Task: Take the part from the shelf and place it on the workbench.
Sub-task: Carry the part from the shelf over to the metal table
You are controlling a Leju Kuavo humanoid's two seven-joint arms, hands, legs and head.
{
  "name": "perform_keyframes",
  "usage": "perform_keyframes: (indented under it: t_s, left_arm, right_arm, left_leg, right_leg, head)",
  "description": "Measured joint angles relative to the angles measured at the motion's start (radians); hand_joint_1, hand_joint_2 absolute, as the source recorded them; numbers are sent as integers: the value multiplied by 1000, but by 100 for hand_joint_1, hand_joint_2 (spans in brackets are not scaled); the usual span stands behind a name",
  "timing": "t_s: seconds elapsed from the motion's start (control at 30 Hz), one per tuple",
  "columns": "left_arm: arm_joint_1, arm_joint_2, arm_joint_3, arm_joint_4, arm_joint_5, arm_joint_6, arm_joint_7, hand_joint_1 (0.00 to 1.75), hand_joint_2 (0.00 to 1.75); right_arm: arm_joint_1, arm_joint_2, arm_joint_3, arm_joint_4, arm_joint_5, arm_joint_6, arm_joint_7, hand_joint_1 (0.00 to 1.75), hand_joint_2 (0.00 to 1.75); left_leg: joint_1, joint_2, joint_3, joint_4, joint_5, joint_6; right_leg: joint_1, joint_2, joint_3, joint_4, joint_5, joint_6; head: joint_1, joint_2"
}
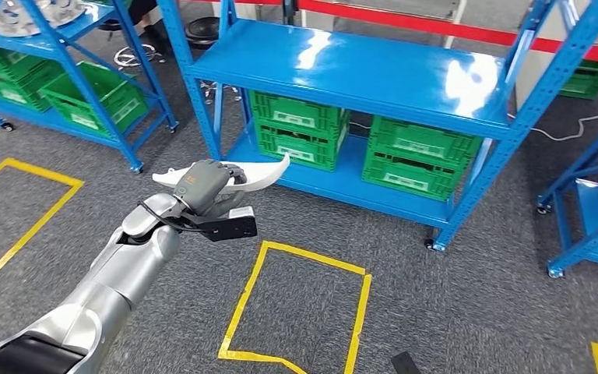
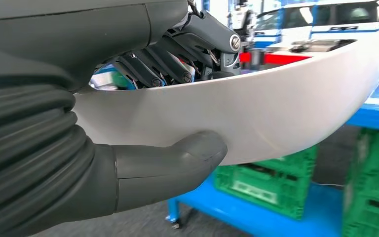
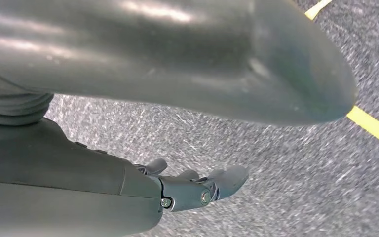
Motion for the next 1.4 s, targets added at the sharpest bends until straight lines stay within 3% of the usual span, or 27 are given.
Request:
perform_keyframes:
  t_s: [0.1,0.17,0.23,0.3,0.37,0.4,0.43,0.47,0.53,0.57,0.63,0.67,0.73,0.8,0.87,0.93,0.97,1.03,1.1,1.13,1.17,1.23,1.3,1.37,1.4]
  left_arm:
    - [-2,2,0,-5,0,-1,2,171,175]
    - [-2,3,0,-9,1,0,3,171,175]
    - [0,9,0,-10,2,0,3,171,175]
    - [1,14,0,-11,2,0,5,171,175]
    - [6,15,0,-12,2,3,6,171,175]
    - [11,15,0,-11,2,5,6,171,175]
    - [17,16,0,-11,1,6,6,171,175]
    - [23,18,0,-11,1,7,6,171,175]
    - [29,21,0,-11,1,8,6,171,175]
    - [30,21,0,-12,1,9,6,171,175]
    - [29,21,0,-13,1,9,6,171,175]
    - [30,22,0,-13,1,10,6,171,175]
    - [32,28,0,-14,0,10,6,171,175]
    - [31,34,0,-14,0,10,6,171,175]
    - [30,35,0,-14,-1,10,6,171,175]
    - [34,35,0,-14,-1,11,6,171,175]
    - [37,36,0,-14,-1,13,6,171,175]
    - [40,38,0,-14,2,17,4,171,175]
    - [39,42,1,-16,5,20,3,171,175]
    - [40,43,1,-16,6,24,4,171,175]
    - [40,45,2,-17,6,27,6,171,175]
    - [43,50,4,-16,9,35,10,171,175]
    - [43,55,9,-17,26,39,6,171,175]
    - [47,54,19,-19,49,42,-1,171,175]
    - [52,54,25,-20,56,46,-1,171,175]
  right_arm:
    - [-1,0,0,0,0,0,0,0,0]
    - [-3,0,0,0,2,2,1,0,0]
    - [-4,0,0,0,4,3,2,0,0]
    - [-5,0,0,0,5,4,3,0,0]
    - [-2,0,0,0,7,6,4,0,0]
    - [0,0,0,0,8,6,5,0,0]
    - [1,-1,0,0,9,6,5,0,0]
    - [1,-1,0,0,10,6,5,0,0]
    - [2,-1,0,0,12,6,5,0,0]
    - [2,-1,0,0,12,6,5,0,0]
    - [1,-1,0,0,12,7,5,0,0]
    - [0,-1,0,0,12,7,5,0,0]
    - [-1,0,0,0,13,7,5,0,0]
    - [-2,1,0,0,13,7,4,0,0]
    - [0,1,0,0,13,7,4,0,0]
    - [2,0,0,0,13,7,5,0,0]
    - [2,0,0,0,12,7,4,0,0]
    - [1,0,-1,0,9,6,4,0,0]
    - [0,0,-1,0,6,6,4,0,0]
    - [0,0,-1,0,4,6,5,0,0]
    - [-1,0,-2,0,2,6,6,0,0]
    - [-3,1,-3,0,-2,6,6,0,0]
    - [-6,1,-5,0,-6,5,6,0,0]
    - [-5,1,-8,0,-6,4,5,0,0]
    - [-5,1,-9,0,-5,4,6,0,0]
  left_leg:
    - [-6,56,108,-191,60,11]
    - [-12,58,115,-218,63,23]
    - [-11,33,111,-223,73,35]
    - [-6,12,107,-229,85,47]
    - [-3,-11,99,-229,92,53]
    - [-3,-25,95,-228,94,54]
    - [-3,-39,92,-225,95,54]
    - [-4,-54,89,-221,96,53]
    - [-2,-84,85,-213,96,49]
    - [-2,-97,81,-209,96,45]
    - [-2,-123,73,-204,99,32]
    - [-1,-135,69,-206,103,24]
    - [1,-149,62,-210,108,11]
    - [-2,-101,41,-173,85,2]
    - [-3,-35,-10,-62,24,-5]
    - [-1,-13,-58,47,-18,-9]
    - [0,-9,-60,59,-15,-10]
    - [1,5,-8,-27,36,-7]
    - [-7,49,64,-156,76,3]
    - [-11,63,83,-194,83,10]
    - [-16,68,88,-210,83,17]
    - [-16,41,86,-216,89,31]
    - [-11,17,88,-223,97,44]
    - [-7,-7,88,-226,101,52]
    - [-7,-21,88,-226,102,53]
  right_leg:
    - [5,-32,-1,7,-1,9]
    - [8,-51,-1,7,1,21]
    - [6,-59,-1,8,-1,33]
    - [2,-14,-19,54,-38,43]
    - [0,45,-70,174,-107,47]
    - [1,58,-97,238,-133,47]
    - [2,63,-113,276,-143,47]
    - [3,66,-112,277,-133,45]
    - [0,83,-58,173,-72,41]
    - [-3,107,-24,108,-50,40]
    - [-5,140,13,31,-34,36]
    - [-4,143,15,25,-38,33]
    - [-4,117,17,20,-32,20]
    - [-6,92,20,13,-26,5]
    - [-2,65,20,11,-25,-3]
    - [1,35,19,11,-26,-5]
    - [1,20,19,11,-27,-6]
    - [2,-8,21,12,-28,-4]
    - [5,-32,24,13,-32,2]
    - [8,-42,25,13,-33,6]
    - [11,-54,26,12,-34,11]
    - [11,-71,28,11,-36,23]
    - [6,-29,18,40,-61,33]
    - [3,39,-27,144,-118,39]
    - [3,55,-58,210,-145,40]
  head:
    - [1,0]
    - [2,0]
    - [2,0]
    - [3,0]
    - [5,0]
    - [6,0]
    - [6,0]
    - [6,0]
    - [6,0]
    - [6,0]
    - [6,0]
    - [6,0]
    - [6,0]
    - [-1,0]
    - [-7,0]
    - [-8,0]
    - [-8,0]
    - [-8,0]
    - [-8,0]
    - [-7,0]
    - [-6,0]
    - [-5,0]
    - [-4,0]
    - [0,0]
    - [2,0]
